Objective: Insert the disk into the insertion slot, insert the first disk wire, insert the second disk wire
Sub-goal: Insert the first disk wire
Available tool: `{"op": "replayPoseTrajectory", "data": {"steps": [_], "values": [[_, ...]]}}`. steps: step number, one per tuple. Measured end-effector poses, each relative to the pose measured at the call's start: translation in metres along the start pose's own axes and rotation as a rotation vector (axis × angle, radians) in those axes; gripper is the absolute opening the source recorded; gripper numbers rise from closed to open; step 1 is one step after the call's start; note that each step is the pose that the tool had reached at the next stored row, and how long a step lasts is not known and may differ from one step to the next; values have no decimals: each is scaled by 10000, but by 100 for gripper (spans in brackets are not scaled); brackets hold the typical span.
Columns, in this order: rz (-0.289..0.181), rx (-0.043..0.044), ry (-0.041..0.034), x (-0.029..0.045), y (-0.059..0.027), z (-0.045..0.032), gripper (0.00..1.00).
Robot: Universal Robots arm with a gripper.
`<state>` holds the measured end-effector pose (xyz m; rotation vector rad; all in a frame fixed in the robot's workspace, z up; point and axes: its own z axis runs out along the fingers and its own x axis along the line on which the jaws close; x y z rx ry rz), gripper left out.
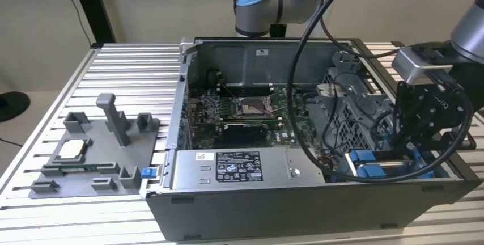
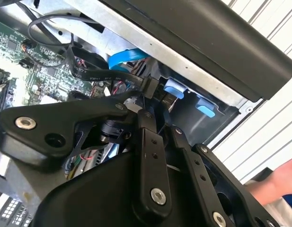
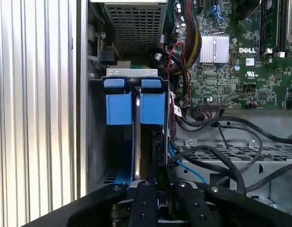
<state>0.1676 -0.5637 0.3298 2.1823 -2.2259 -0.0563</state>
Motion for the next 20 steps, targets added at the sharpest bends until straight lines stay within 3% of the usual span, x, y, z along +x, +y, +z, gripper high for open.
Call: {"op": "replayPoseTrajectory", "data": {"steps": [2,3,8,17,20], "values": [[0,0,-1,0,0,1,0],[0,-1,-8,-1,0,4,100],[0,-1,-5,0,1,-17,100],[0,-17,-1,-3,17,-399,100],[-3,-17,-6,-7,12,-425,100]]}}
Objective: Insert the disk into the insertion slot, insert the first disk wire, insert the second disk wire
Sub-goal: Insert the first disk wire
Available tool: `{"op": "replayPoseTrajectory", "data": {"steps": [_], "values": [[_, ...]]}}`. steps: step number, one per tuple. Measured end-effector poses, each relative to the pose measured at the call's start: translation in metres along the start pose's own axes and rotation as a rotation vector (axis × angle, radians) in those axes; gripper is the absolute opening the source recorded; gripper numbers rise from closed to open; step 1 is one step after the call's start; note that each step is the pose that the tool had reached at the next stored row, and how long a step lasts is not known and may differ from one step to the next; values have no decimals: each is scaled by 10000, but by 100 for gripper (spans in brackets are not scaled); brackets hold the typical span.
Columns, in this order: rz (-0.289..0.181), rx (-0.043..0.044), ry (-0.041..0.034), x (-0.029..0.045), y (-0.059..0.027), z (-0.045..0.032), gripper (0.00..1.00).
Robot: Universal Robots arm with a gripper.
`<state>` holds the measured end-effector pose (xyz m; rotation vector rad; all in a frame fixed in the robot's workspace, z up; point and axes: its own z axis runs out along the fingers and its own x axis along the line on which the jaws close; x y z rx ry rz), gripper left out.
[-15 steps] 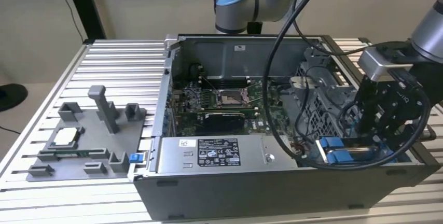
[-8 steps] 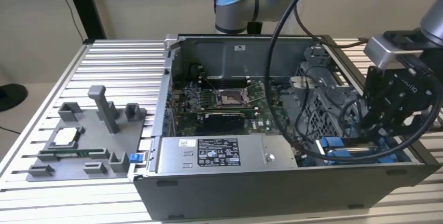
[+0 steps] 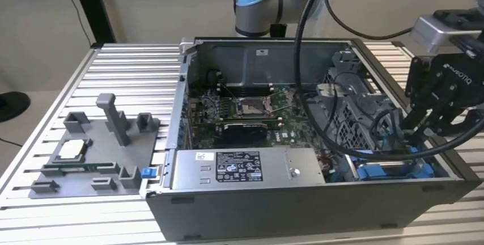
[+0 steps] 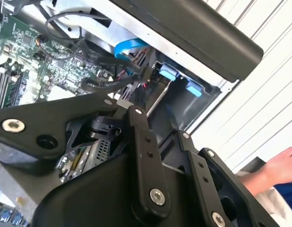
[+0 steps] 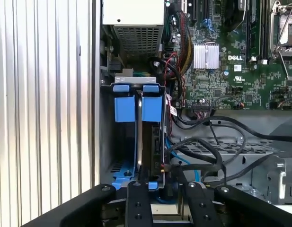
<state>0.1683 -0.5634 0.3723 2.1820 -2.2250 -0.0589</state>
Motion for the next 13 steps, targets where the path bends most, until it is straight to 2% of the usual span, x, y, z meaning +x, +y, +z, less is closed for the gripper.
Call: {"op": "replayPoseTrajectory", "data": {"steps": [2,7,10,13], "values": [[2,0,5,-7,-30,-4,100],[2,-24,3,-44,-190,-1,100],[3,-112,4,-53,-268,22,100],[4,-216,8,-58,-299,50,100]]}}
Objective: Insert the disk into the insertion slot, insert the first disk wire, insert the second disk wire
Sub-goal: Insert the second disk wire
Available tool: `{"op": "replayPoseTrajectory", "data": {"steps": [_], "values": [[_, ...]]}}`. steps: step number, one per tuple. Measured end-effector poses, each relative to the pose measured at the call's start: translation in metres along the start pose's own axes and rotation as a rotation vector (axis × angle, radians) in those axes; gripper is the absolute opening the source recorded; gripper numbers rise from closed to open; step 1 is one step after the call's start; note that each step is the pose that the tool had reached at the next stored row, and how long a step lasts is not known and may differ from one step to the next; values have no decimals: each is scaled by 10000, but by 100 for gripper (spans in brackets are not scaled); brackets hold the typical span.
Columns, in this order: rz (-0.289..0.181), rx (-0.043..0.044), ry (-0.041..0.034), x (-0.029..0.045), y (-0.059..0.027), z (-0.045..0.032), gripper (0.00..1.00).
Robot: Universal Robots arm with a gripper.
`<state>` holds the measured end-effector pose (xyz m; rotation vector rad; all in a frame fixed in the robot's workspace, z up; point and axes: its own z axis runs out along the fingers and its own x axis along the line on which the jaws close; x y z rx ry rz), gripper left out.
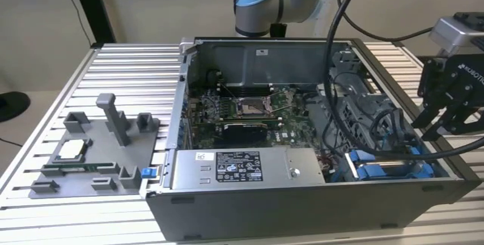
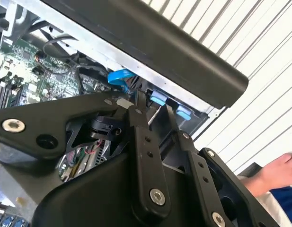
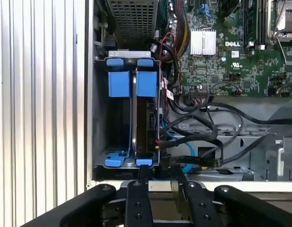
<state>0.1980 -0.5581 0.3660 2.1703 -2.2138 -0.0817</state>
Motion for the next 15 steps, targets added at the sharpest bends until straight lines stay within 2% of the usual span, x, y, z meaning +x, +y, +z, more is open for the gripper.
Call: {"op": "replayPoseTrajectory", "data": {"steps": [1,6,8,9,15], "values": [[0,-43,2,-2,-1,7,100],[7,-744,14,-3,-2,17,100],[9,-993,19,-4,-3,19,100],[10,-1090,21,-5,-3,20,100],[10,-1125,22,-4,-3,20,100]]}}
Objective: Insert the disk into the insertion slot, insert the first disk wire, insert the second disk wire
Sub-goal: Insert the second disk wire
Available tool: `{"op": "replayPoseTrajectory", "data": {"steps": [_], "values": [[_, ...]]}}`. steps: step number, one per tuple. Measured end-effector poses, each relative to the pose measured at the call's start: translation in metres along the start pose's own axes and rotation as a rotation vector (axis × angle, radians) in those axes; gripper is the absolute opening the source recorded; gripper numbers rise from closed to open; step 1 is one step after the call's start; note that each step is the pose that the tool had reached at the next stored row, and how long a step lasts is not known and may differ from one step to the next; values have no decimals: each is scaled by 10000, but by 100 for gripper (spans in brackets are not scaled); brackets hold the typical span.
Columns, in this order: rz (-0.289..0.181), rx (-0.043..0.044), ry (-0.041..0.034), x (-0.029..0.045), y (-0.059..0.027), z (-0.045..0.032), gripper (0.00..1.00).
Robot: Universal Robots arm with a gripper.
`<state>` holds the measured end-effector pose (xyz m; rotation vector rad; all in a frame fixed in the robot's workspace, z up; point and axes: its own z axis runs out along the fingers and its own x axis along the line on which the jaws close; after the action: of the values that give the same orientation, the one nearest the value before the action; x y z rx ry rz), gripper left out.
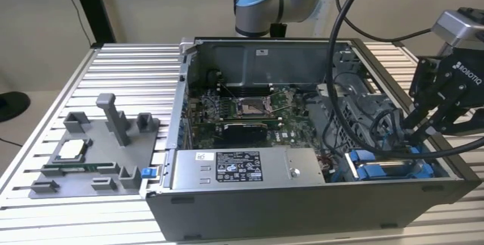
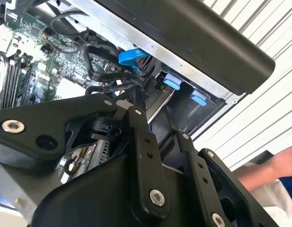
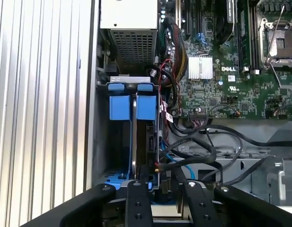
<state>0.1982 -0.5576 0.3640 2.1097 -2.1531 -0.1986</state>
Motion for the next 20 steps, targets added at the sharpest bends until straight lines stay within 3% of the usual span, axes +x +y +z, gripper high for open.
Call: {"op": "replayPoseTrajectory", "data": {"steps": [5,20], "values": [[1,-38,1,0,-2,3,100],[0,-44,0,-6,-19,6,100]]}}
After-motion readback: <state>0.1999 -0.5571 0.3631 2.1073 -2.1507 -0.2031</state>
